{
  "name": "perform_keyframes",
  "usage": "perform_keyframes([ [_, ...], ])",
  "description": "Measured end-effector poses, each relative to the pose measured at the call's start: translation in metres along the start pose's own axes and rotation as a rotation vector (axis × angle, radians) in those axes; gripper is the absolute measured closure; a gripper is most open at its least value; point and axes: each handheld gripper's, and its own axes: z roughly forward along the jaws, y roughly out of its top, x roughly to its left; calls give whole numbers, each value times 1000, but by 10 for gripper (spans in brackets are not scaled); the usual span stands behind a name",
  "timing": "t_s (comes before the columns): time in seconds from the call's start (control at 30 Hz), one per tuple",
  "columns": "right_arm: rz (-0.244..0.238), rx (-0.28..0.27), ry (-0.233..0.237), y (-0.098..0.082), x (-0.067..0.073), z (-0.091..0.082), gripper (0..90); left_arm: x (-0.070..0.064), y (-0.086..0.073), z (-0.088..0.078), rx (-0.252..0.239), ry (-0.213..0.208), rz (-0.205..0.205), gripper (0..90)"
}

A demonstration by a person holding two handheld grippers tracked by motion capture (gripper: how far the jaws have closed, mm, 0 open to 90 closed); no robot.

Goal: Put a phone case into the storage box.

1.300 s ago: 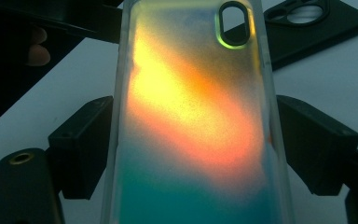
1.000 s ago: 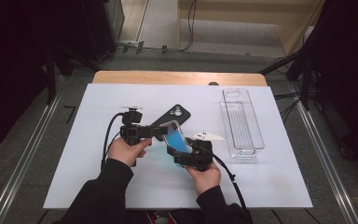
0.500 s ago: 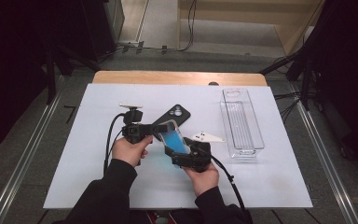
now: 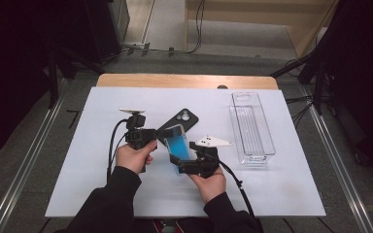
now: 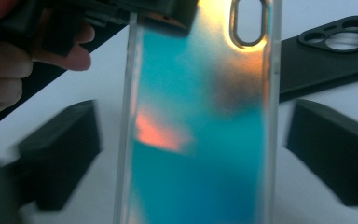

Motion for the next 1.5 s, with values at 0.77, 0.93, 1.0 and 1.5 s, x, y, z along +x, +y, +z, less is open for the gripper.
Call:
perform_keyframes([
  [0.77,-96,222,2,16,-23,-32,0,-17,-8,-8,-127,74,229,807],
  [0.93,-114,217,8,16,-23,-37,0,-21,-12,-8,-163,73,300,807],
  [1.0,-108,208,24,17,-23,-38,0,-23,-13,-8,-176,64,330,807],
  [1.5,-149,182,-6,23,-14,-37,0,-35,-24,1,-189,28,426,807],
])
